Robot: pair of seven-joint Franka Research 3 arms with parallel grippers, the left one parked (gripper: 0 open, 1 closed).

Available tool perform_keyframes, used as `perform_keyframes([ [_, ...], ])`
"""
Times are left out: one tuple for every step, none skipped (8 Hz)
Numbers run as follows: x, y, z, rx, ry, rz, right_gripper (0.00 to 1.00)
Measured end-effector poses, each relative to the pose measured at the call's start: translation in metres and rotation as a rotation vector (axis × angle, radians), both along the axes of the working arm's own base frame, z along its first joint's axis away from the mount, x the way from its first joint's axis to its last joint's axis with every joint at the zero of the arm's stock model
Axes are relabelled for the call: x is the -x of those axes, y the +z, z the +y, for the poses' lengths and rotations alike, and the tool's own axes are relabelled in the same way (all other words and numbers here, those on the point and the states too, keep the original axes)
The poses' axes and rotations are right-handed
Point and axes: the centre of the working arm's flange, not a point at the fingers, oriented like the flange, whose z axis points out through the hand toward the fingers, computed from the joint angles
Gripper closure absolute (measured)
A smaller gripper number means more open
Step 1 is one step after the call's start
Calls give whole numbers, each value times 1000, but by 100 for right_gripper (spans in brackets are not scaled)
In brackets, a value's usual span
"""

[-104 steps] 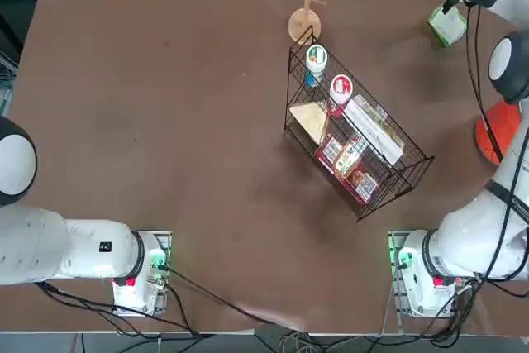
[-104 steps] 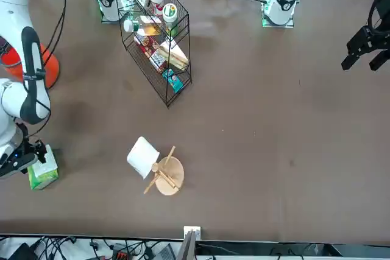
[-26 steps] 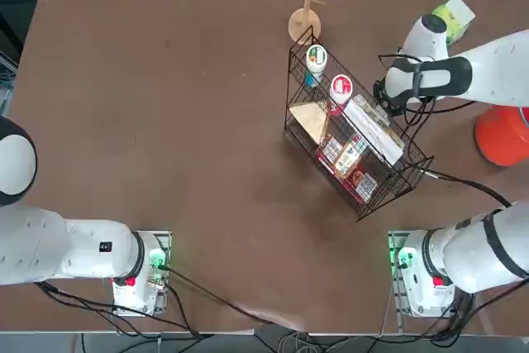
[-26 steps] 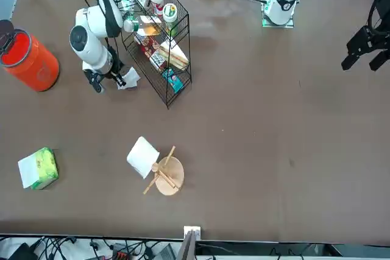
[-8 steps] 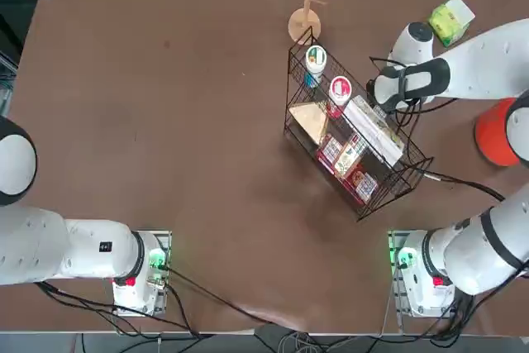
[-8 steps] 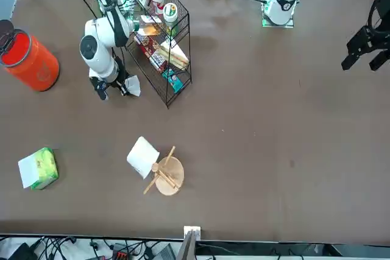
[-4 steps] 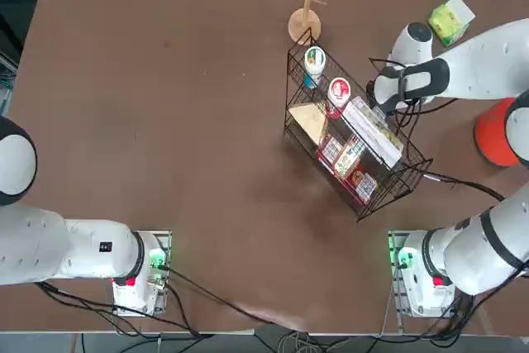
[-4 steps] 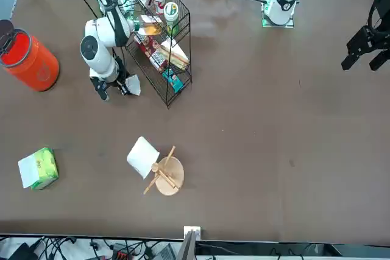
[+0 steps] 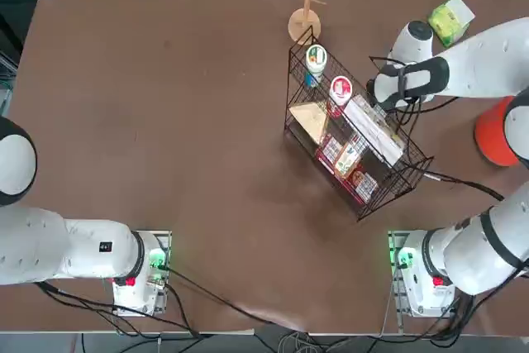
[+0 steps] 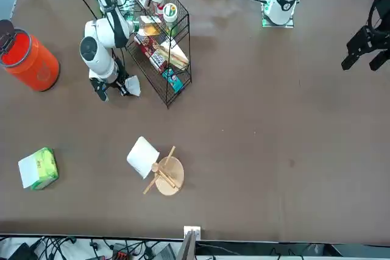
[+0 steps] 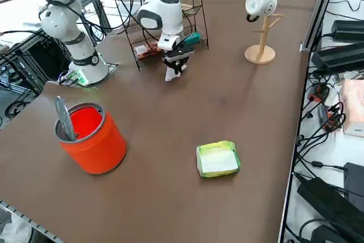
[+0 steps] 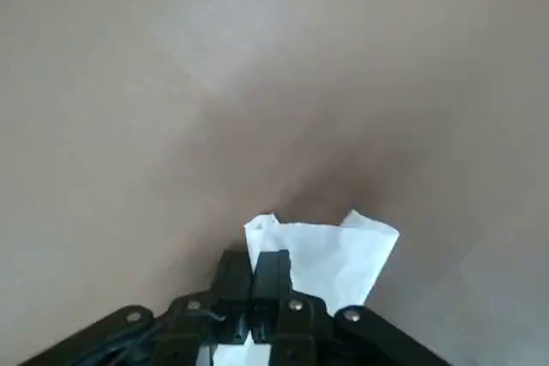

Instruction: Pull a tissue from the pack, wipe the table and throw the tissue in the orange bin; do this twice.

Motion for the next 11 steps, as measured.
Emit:
perform_keyframes([
  [-7,3,2,-3,8,-12,98],
  [-14,7,3,-6,15,-23,98],
  [-19,9,0,-7,27,-28,98],
  [-23,10,-4,-7,35,-31,98],
  [-29,15,-7,-9,34,-28,98],
  [-39,24,-5,-12,34,-11,98],
  [-52,38,-2,-17,36,14,98],
  [-63,53,2,-18,43,34,98],
  [-70,65,4,-12,56,52,98],
  [-75,77,2,4,72,76,98],
  [-78,90,-4,28,85,106,98],
])
